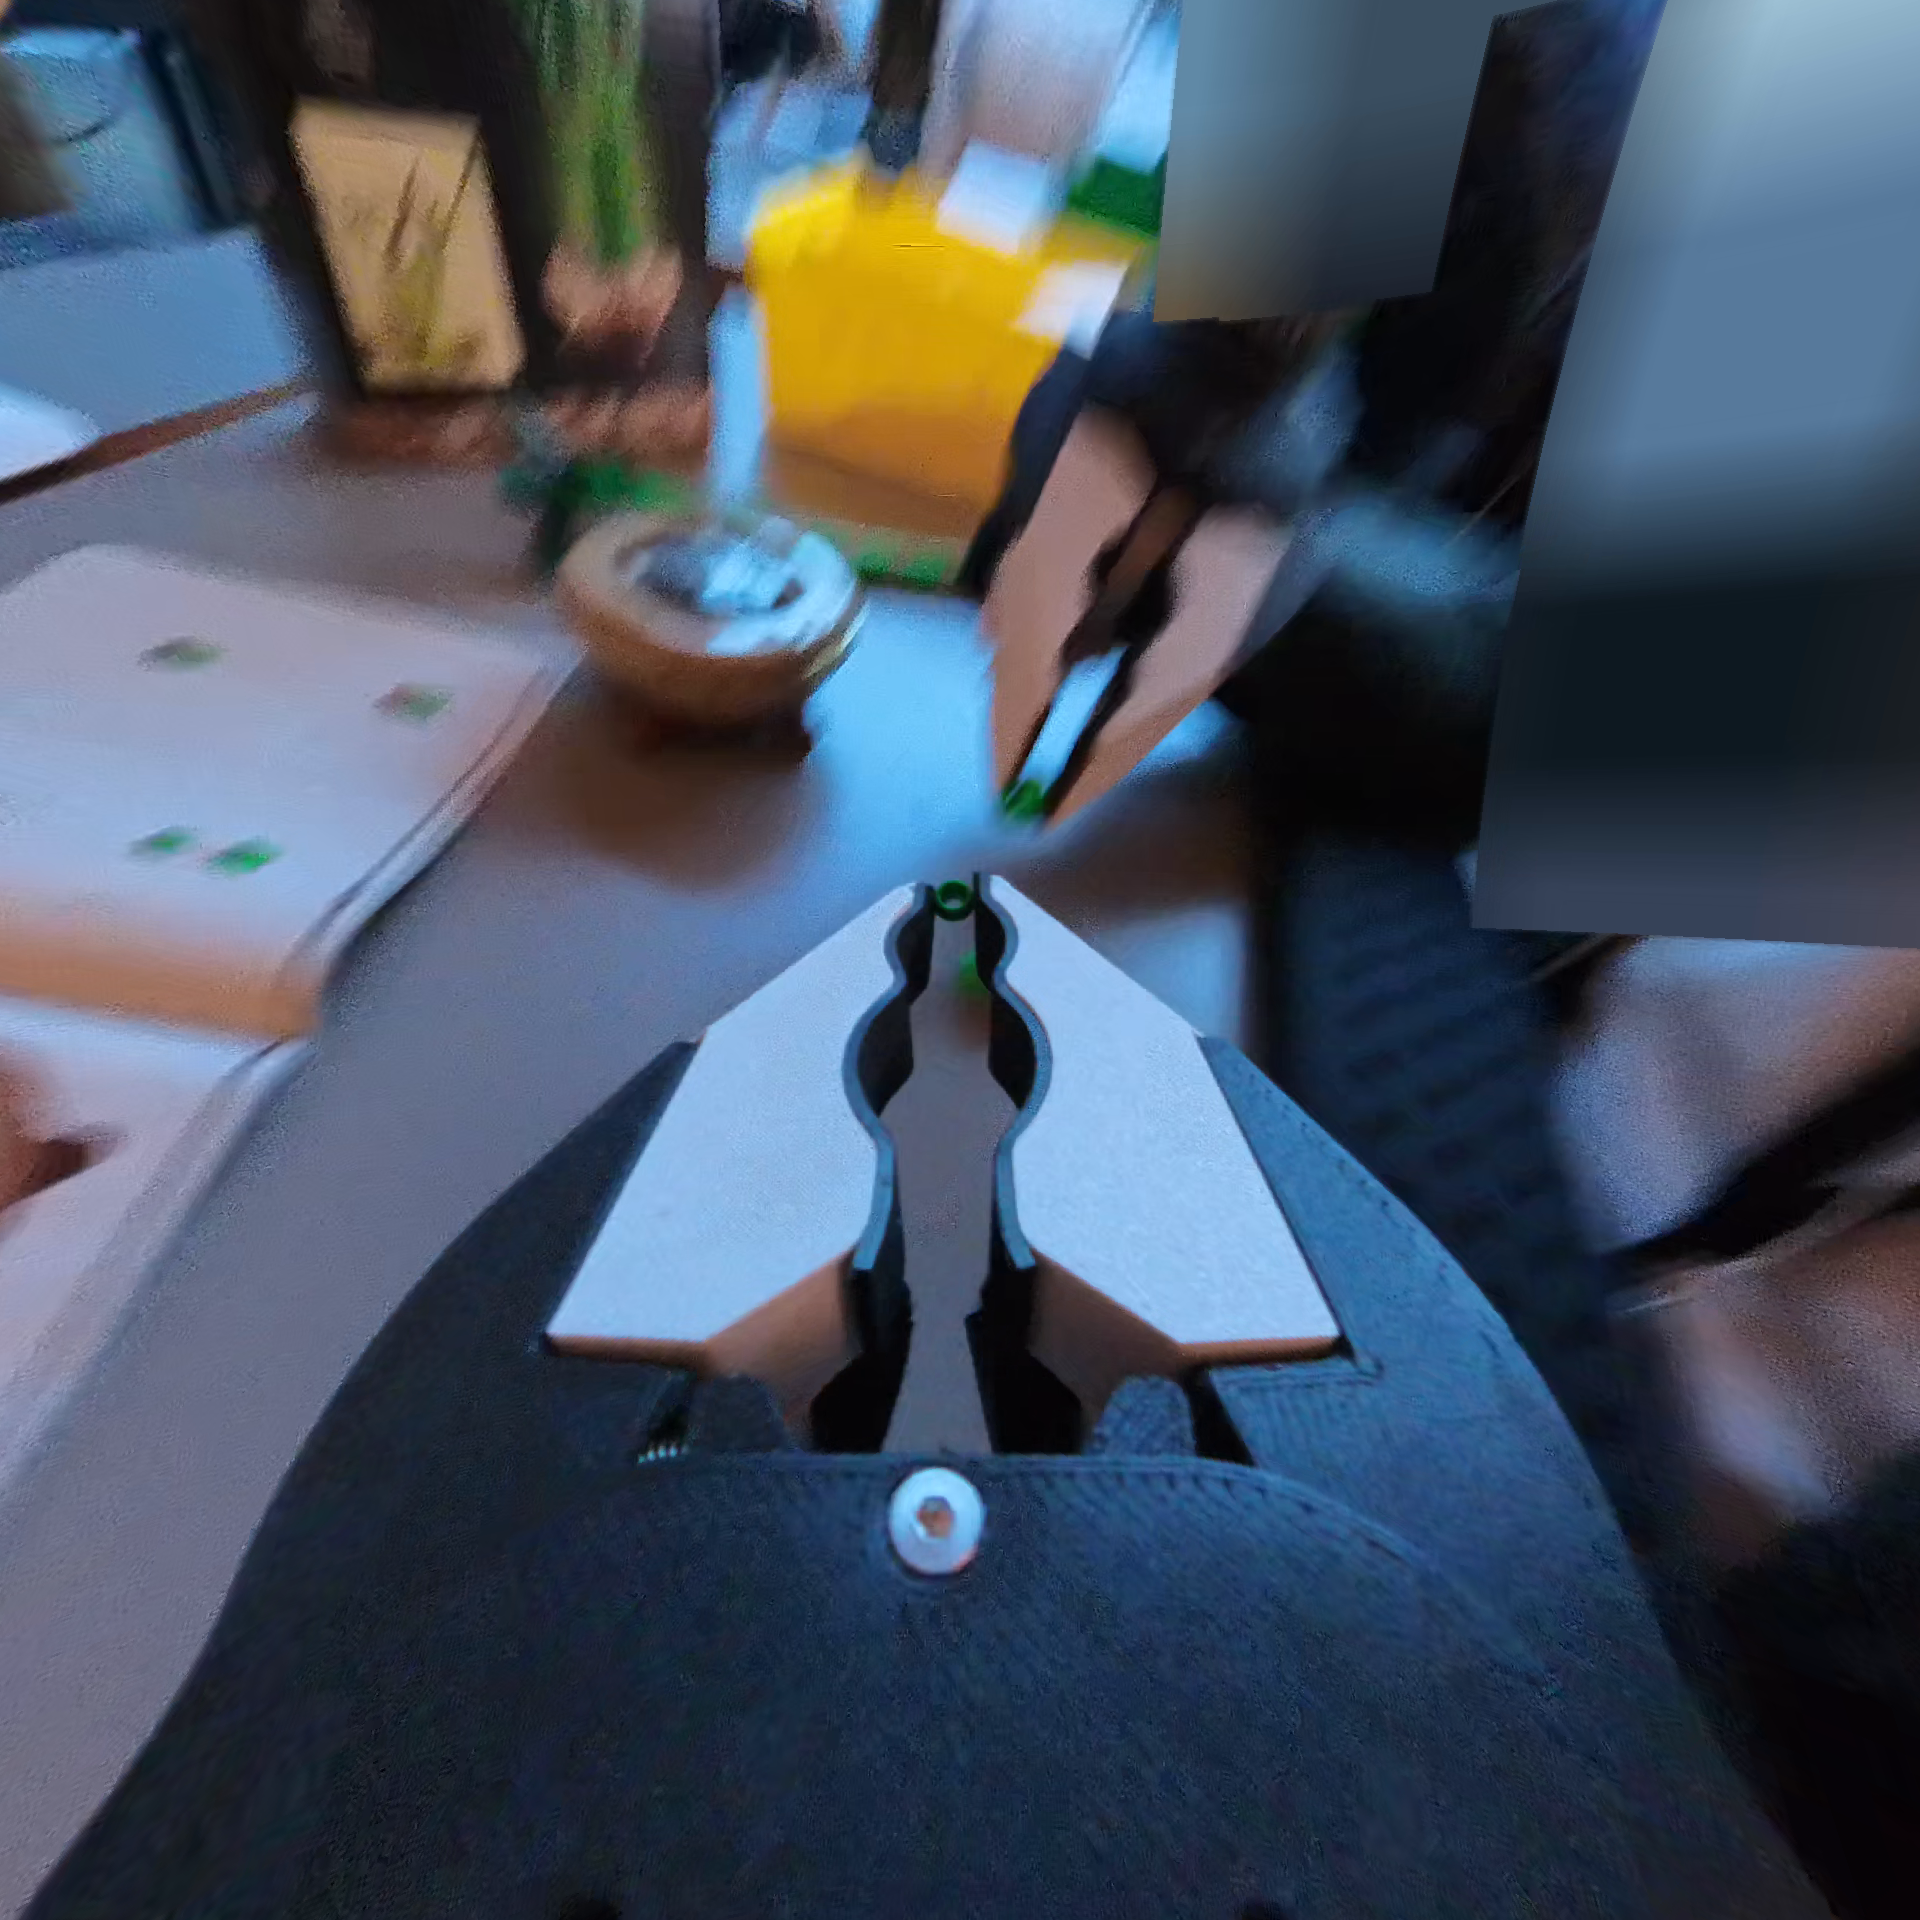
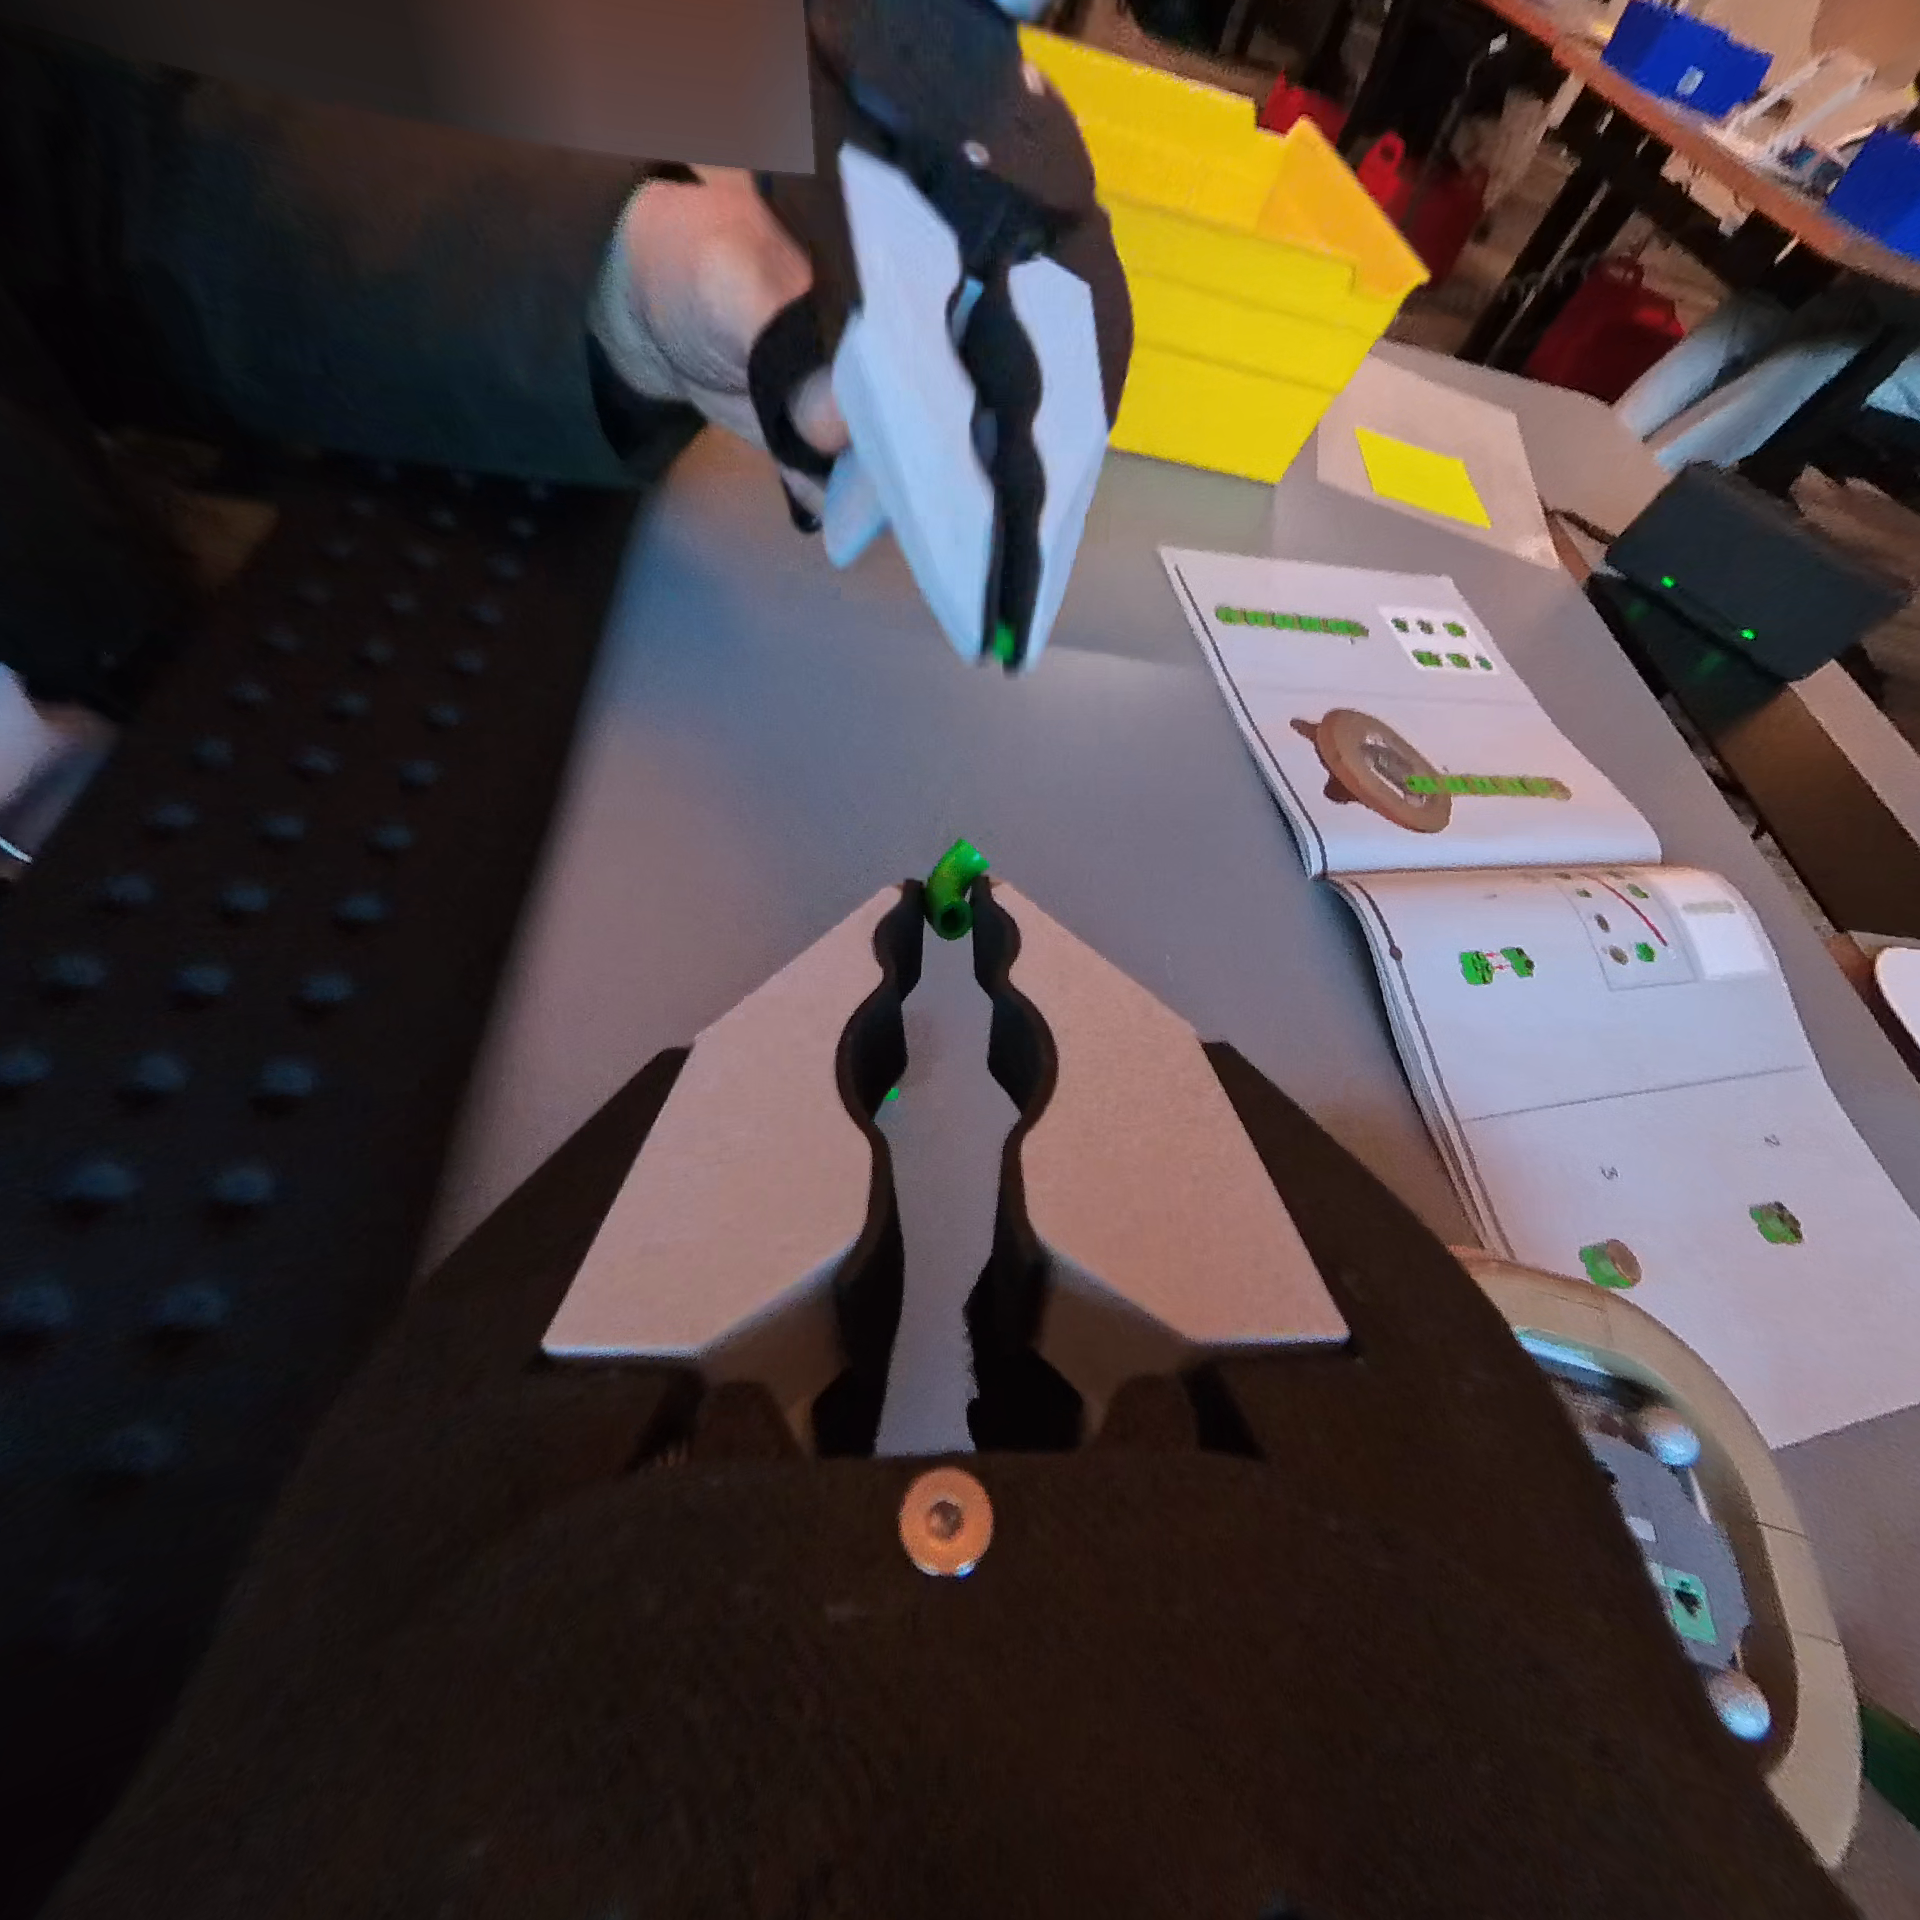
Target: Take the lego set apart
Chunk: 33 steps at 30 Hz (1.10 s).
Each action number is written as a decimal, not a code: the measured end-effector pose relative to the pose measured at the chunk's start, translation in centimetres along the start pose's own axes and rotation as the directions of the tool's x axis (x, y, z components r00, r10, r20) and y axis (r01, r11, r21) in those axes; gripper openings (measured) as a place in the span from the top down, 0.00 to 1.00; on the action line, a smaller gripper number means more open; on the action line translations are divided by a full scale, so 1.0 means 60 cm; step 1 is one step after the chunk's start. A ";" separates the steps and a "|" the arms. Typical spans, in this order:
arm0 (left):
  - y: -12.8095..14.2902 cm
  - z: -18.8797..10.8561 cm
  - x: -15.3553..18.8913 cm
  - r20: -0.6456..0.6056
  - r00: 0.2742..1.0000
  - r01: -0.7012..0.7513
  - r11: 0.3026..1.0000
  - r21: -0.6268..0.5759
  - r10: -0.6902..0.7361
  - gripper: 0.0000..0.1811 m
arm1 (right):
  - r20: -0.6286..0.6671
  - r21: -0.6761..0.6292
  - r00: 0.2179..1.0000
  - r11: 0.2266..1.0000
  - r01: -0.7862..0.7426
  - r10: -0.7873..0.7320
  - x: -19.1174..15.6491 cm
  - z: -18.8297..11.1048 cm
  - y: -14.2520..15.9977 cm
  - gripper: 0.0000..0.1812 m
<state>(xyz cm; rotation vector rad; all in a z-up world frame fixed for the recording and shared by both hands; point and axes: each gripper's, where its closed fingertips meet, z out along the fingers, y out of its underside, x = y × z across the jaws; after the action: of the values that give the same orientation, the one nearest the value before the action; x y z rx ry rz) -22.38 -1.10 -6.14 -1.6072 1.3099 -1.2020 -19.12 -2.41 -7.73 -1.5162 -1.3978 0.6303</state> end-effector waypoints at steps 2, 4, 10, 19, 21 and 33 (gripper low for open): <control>0.073 0.009 -0.040 0.171 0.965 -0.144 0.946 -0.291 0.200 0.97 | -0.010 -0.031 1.000 1.000 0.002 -0.002 0.002 0.004 0.009 0.96; 0.115 0.015 -0.050 0.186 0.948 -0.158 0.887 -0.433 0.259 0.97 | -0.019 -0.048 1.000 0.999 0.000 -0.001 0.005 0.004 0.014 0.96; 0.155 0.016 -0.054 0.161 0.961 -0.109 0.840 -0.532 0.226 0.97 | -0.025 -0.058 1.000 0.998 0.004 -0.006 0.007 0.004 0.016 0.96; 0.160 0.010 -0.038 0.109 0.981 -0.079 0.846 -0.528 0.160 0.84 | -0.020 -0.089 1.000 0.996 0.010 -0.012 0.005 0.008 0.026 0.96; 0.162 0.004 -0.039 0.110 0.979 -0.086 0.841 -0.535 0.170 0.84 | -0.019 -0.092 1.000 0.996 0.011 -0.013 0.005 0.008 0.027 0.96; 0.166 0.004 -0.022 0.050 0.982 -0.127 0.833 -0.538 0.182 0.89 | -0.015 -0.105 1.000 0.994 0.023 -0.025 0.003 0.009 0.031 0.96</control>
<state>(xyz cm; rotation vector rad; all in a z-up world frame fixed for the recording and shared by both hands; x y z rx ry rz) -25.16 -1.98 -15.76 -1.8632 1.7778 -0.6721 -18.68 -1.87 -9.55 -1.5812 -1.4542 0.5352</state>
